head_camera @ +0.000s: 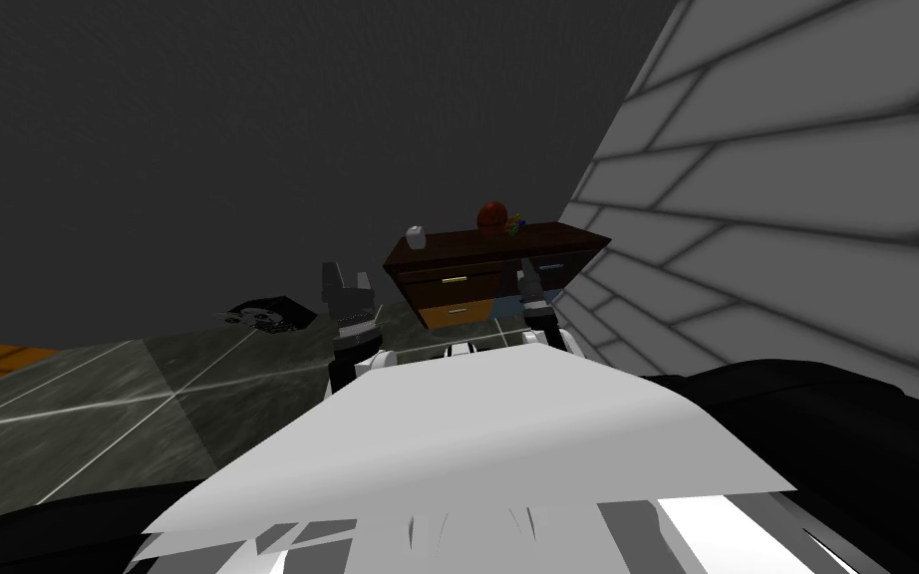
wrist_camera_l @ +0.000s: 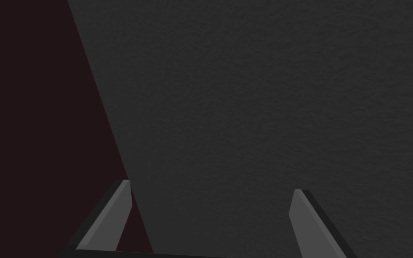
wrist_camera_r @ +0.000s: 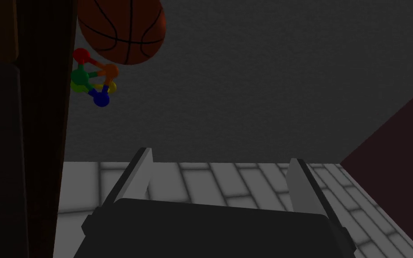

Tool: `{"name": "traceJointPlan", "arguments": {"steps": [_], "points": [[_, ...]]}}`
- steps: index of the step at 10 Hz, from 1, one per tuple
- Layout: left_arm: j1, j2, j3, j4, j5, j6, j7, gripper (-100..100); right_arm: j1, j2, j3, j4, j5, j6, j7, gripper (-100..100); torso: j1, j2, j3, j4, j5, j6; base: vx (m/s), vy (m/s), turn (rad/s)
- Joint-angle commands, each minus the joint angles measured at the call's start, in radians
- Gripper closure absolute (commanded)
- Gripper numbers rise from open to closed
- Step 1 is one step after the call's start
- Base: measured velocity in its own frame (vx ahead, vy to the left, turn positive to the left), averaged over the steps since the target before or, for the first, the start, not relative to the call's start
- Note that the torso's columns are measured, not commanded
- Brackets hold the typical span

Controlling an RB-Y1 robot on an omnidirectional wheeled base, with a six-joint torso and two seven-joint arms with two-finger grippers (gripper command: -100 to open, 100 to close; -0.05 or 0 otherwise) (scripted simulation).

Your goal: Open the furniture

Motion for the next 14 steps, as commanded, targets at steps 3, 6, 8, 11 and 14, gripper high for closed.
{"name": "traceJointPlan", "arguments": {"steps": [3, 6, 8, 11, 14], "points": [[0.000, 0.000, 0.000, 0.000, 0.000, 0.000, 0.000, 0, -0.007, -0.042, 0.031, 0.054, 0.131, 0.076, 0.028, -100, 0.000, 0.000, 0.000, 0.000, 0.000, 0.000, 0.031, 0.003, 0.015], [0.000, 0.000, 0.000, 0.000, 0.000, 0.000, 0.000, 0, -0.011, -0.056, 0.044, 0.082, 0.225, 0.110, 0.040, -100, 0.001, -0.001, -0.001, 0.000, 0.000, 0.000, 0.037, 0.010, 0.014], [0.000, 0.000, 0.000, 0.000, 0.000, 0.000, 0.000, 0, -0.016, -0.067, 0.058, 0.110, 0.283, 0.146, 0.053, -100, 0.001, -0.001, 0.000, 0.000, 0.000, 0.000, 0.041, 0.012, 0.018], [0.000, 0.000, 0.000, 0.000, 0.000, 0.000, 0.000, 0, -0.021, -0.077, 0.072, 0.140, 0.363, 0.183, 0.066, -100, 0.000, 0.000, 0.000, 0.000, 0.000, 0.000, 0.026, 0.006, 0.015], [0.000, 0.000, 0.000, 0.000, 0.000, 0.000, 0.000, 0, -0.026, -0.084, 0.087, 0.170, 0.444, 0.222, 0.080, -100, 0.001, -0.001, 0.000, 0.000, 0.000, 0.000, 0.026, 0.012, 0.014]]}}
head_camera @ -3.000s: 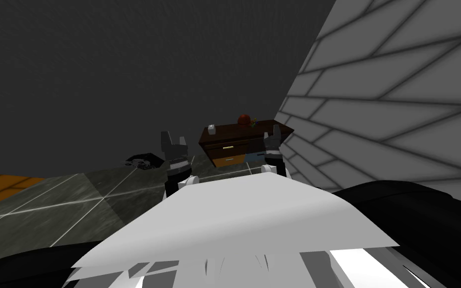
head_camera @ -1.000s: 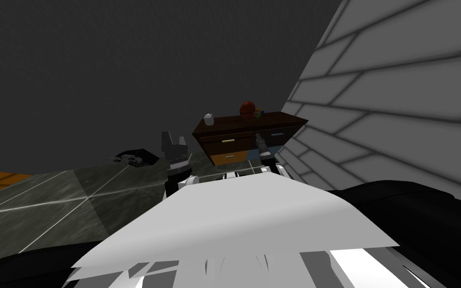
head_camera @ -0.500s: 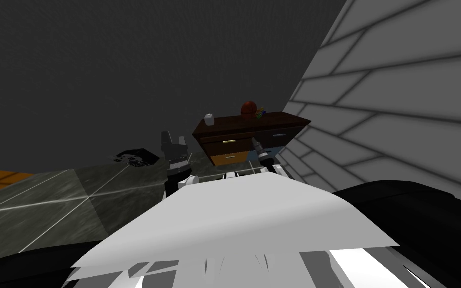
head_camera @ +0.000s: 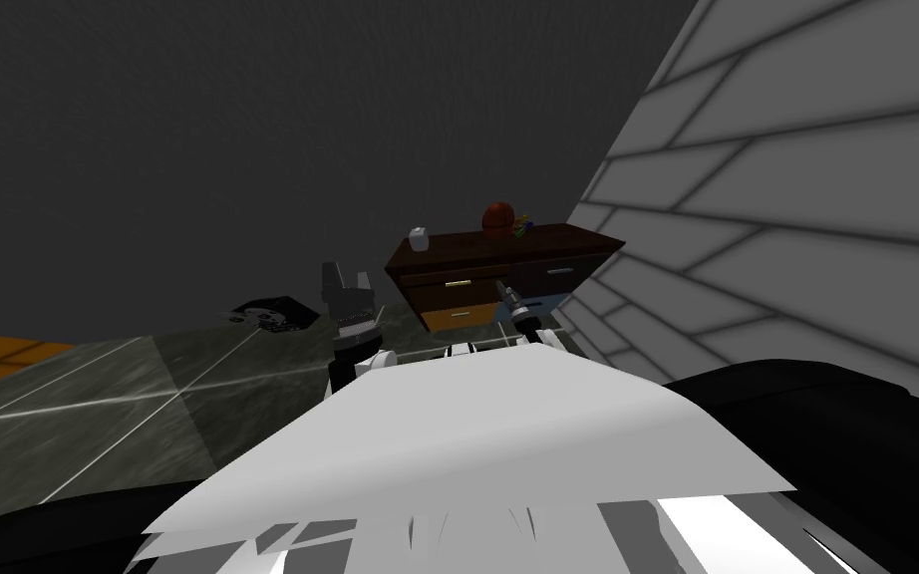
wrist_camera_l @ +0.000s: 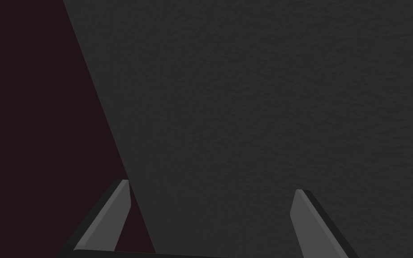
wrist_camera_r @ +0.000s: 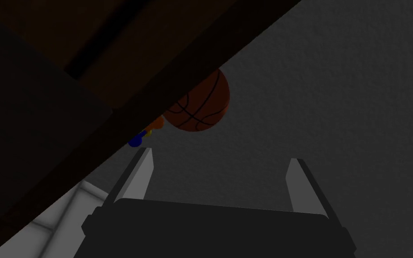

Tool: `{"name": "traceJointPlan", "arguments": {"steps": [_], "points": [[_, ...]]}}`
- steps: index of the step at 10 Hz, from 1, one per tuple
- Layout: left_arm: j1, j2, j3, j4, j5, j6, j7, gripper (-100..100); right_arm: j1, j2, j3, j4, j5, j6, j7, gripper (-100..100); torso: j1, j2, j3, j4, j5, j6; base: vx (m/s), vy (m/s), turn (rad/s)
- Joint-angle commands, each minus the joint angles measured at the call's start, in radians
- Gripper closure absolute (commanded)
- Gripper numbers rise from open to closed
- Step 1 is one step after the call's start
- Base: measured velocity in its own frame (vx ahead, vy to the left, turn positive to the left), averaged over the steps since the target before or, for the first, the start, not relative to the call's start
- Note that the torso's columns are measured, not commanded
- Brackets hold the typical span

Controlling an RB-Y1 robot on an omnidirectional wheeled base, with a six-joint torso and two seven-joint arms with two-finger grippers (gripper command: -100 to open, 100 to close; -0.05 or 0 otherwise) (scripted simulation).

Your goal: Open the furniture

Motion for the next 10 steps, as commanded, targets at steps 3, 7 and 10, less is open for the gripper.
{"name": "traceJointPlan", "arguments": {"steps": [3, 7, 10], "points": [[0.000, 0.000, 0.000, 0.000, 0.000, 0.000, 0.000, 0, -0.008, -0.013, 0.017, 0.050, 0.134, 0.057, 0.019, -100, -0.001, 0.000, 0.000, 0.000, 0.000, 0.000, 0.038, 0.013, 0.014], [0.000, 0.000, 0.000, 0.000, 0.000, 0.000, 0.000, 0, -0.021, -0.018, 0.048, 0.113, 0.250, 0.139, 0.049, -100, 0.000, 0.001, 0.000, 0.000, 0.000, 0.000, 0.027, 0.012, 0.021], [0.000, 0.000, 0.000, 0.000, 0.000, 0.000, 0.000, 0, -0.028, -0.020, 0.064, 0.146, 0.332, 0.181, 0.064, -100, -0.001, 0.001, 0.000, 0.000, 0.000, 0.000, 0.029, 0.016, 0.019]]}}
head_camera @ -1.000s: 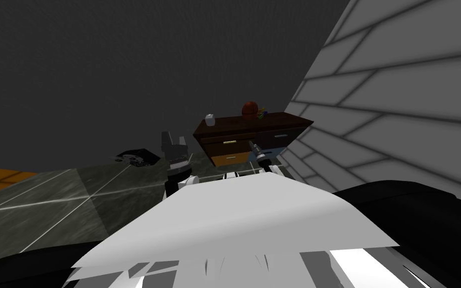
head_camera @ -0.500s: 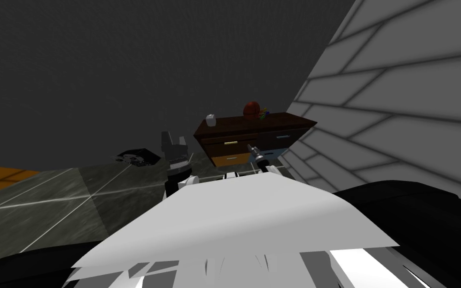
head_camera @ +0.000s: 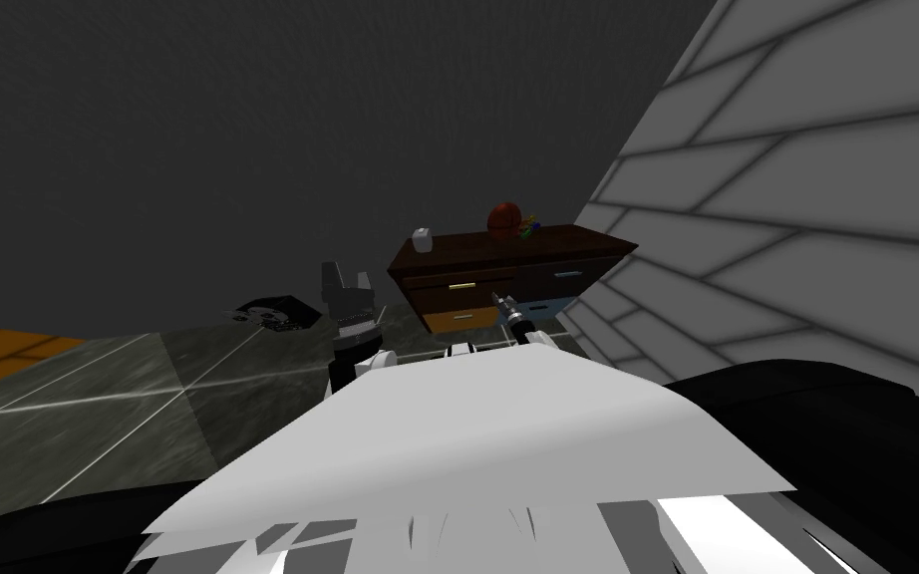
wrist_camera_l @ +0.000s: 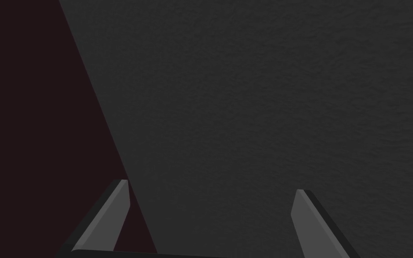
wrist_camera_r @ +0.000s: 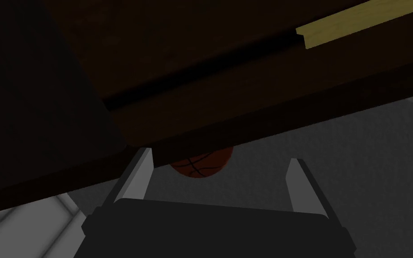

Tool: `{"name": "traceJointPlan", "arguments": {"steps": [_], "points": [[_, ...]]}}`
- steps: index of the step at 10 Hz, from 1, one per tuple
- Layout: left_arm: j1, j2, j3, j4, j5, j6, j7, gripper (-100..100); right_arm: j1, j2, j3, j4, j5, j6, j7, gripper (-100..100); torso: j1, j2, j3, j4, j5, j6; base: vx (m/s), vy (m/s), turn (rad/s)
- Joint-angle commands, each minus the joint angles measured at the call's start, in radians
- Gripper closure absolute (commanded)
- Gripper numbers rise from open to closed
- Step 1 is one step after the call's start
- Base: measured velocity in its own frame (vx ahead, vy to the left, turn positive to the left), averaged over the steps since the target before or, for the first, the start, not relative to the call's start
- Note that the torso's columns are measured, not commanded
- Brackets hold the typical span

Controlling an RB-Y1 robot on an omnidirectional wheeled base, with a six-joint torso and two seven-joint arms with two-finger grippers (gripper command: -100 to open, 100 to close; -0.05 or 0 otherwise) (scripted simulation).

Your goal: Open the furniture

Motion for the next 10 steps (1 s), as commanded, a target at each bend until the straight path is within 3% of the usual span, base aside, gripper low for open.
{"name": "traceJointPlan", "arguments": {"steps": [1, 10], "points": [[0.000, 0.000, 0.000, 0.000, 0.000, 0.000, 0.000, 0, -0.007, -0.001, 0.015, 0.034, 0.076, 0.040, 0.016, -100, 0.001, -0.001, 0.000, 0.000, 0.000, 0.000, 0.037, 0.019, 0.027], [0.000, 0.000, 0.000, 0.000, 0.000, 0.000, 0.000, 0, -0.029, -0.001, 0.063, 0.132, 0.317, 0.164, 0.061, -100, 0.000, -0.001, 0.000, 0.000, 0.000, 0.000, 0.026, 0.016, 0.019]]}}
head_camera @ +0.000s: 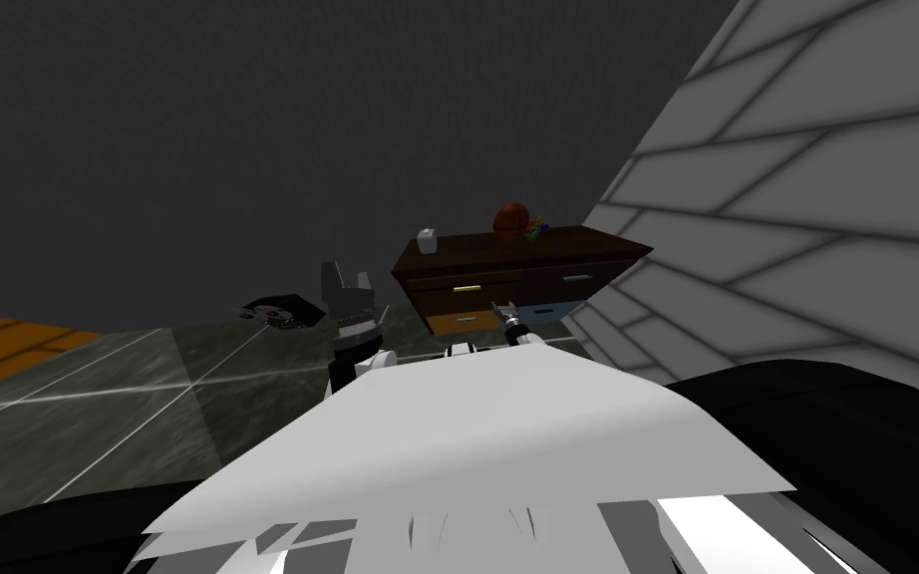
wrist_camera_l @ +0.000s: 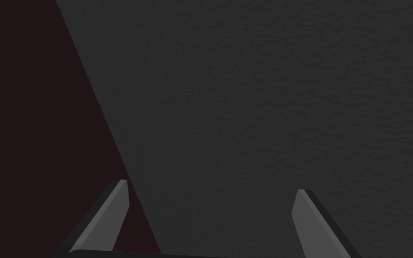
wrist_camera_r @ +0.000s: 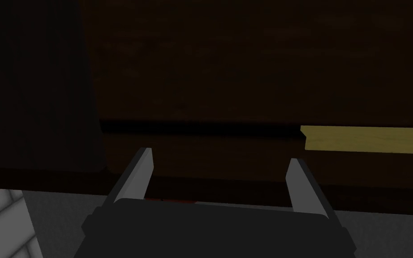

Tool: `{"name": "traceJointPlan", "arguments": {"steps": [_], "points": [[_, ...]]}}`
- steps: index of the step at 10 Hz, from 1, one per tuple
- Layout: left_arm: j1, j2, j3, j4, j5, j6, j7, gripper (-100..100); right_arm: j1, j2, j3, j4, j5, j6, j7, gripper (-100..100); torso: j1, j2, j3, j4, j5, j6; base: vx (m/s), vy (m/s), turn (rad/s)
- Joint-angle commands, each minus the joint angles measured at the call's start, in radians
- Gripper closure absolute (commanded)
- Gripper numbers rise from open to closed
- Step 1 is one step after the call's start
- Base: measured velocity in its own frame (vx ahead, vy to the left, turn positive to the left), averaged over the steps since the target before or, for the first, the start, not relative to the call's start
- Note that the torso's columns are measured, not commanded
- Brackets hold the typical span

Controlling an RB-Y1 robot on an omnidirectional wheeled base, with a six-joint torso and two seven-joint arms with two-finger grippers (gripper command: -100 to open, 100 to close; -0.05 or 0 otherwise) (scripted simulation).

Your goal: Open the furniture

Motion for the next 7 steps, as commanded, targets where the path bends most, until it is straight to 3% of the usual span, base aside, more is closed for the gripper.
{"name": "traceJointPlan", "arguments": {"steps": [1, 2, 4, 5, 7], "points": [[0.000, 0.000, 0.000, 0.000, 0.000, 0.000, 0.000, 0, -0.008, 0.006, 0.006, 0.021, 0.068, 0.020, 0.009, -100, 0.000, 0.000, 0.000, 0.000, 0.000, 0.000, 0.016, 0.014, -0.001], [0.000, 0.000, 0.000, 0.000, 0.000, 0.000, 0.000, 0, -0.016, 0.006, 0.022, 0.053, 0.103, 0.061, 0.024, -100, 0.000, 0.001, 0.000, 0.000, 0.000, 0.000, 0.029, 0.031, 0.039], [0.000, 0.000, 0.000, 0.000, 0.000, 0.000, 0.000, 0, -0.016, 0.006, 0.022, 0.053, 0.145, 0.061, 0.024, -100, 0.001, 0.000, 0.000, 0.000, 0.000, 0.000, 0.022, 0.022, 0.012], [0.000, 0.000, 0.000, 0.000, 0.000, 0.000, 0.000, 0, -0.025, 0.007, 0.037, 0.084, 0.184, 0.100, 0.039, -100, 0.000, 0.001, 0.000, 0.000, 0.000, 0.000, 0.028, 0.024, 0.042], [0.000, 0.000, 0.000, 0.000, 0.000, 0.000, 0.000, 0, -0.025, 0.007, 0.037, 0.084, 0.221, 0.100, 0.039, -100, 0.000, 0.000, 0.000, 0.000, 0.000, 0.000, 0.022, 0.020, 0.012]]}}
